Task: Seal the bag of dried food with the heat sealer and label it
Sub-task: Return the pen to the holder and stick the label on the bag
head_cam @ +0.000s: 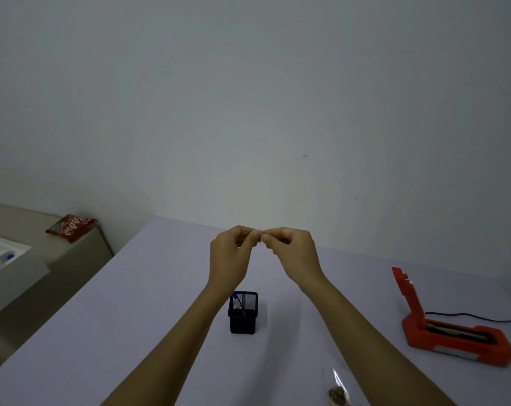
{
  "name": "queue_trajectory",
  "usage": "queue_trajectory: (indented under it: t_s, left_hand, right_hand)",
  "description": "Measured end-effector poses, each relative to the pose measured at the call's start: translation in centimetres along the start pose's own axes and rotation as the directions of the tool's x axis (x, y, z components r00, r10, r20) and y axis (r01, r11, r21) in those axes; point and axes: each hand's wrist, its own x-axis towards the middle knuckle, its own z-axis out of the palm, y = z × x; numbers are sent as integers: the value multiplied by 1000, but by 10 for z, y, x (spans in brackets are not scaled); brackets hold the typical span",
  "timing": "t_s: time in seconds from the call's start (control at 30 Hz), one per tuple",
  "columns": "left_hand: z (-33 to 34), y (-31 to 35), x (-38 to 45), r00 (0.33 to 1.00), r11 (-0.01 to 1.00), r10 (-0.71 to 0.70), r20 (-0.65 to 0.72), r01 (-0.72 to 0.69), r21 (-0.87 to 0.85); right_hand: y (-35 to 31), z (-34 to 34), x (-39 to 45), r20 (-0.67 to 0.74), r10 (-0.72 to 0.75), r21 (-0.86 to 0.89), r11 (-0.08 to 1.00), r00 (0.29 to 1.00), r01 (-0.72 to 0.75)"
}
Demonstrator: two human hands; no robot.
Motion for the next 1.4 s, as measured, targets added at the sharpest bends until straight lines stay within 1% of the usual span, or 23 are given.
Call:
queue_trajectory:
  t_s: [0.1,0.3,0.43,0.6,0.7,0.73,0.77,0.8,0.87,0.9,0.97,1.1,1.2,1.3,1.37,1.4]
  left_hand:
    - [-1,-1,0,1000,1000,1,5,-1,-19]
    - [-3,0,0,999,994,-27,21,29,-108]
    - [-4,0,1,1000,997,-12,4,12,-75]
    - [-3,-1,-1,998,999,24,-61,-21,50]
    - [-2,-1,-2,997,997,29,-69,-23,78]
    - [-2,-2,-2,998,997,24,-65,-19,69]
    - [-3,-3,-2,998,998,15,-59,-12,54]
    - [-3,-4,-2,999,1000,-3,-52,5,31]
    - [-6,-8,-2,998,999,-53,-44,52,-15]
    - [-8,-11,-3,996,997,-75,-45,74,-25]
    - [-13,-17,-6,994,994,-104,-46,102,-28]
    - [-28,-35,-15,984,985,-173,-41,173,-3]
    - [-42,-53,-25,970,971,-240,-43,239,-12]
    - [-51,-76,-41,946,947,-321,-38,321,-11]
    - [-56,-93,-52,925,926,-378,-29,378,0]
    - [-58,-101,-58,916,917,-399,-26,400,7]
  right_hand:
    - [1,0,0,9,-2,26,1000,1000,2]
    - [2,2,2,-9,-22,9,1000,1000,22]
    - [1,3,1,-2,-25,-3,1000,1000,25]
    - [0,5,-2,5,-35,-6,999,999,35]
    - [1,8,-3,3,-2,26,1000,1000,2]
    - [1,9,-3,-2,34,61,998,999,-34]
    - [2,10,-2,-3,97,134,986,995,-96]
    - [3,10,-1,10,187,248,951,982,-183]
    - [7,10,-1,67,363,487,801,930,-347]
    - [11,10,-1,89,427,560,726,900,-399]
    - [21,13,-3,113,507,606,647,855,-463]
    - [45,24,-10,141,597,597,585,789,-549]
    - [74,41,-25,175,661,530,562,730,-636]
    - [122,70,-55,189,761,375,528,621,-762]
    - [155,89,-79,162,824,285,488,544,-825]
    - [169,98,-90,139,843,236,482,520,-844]
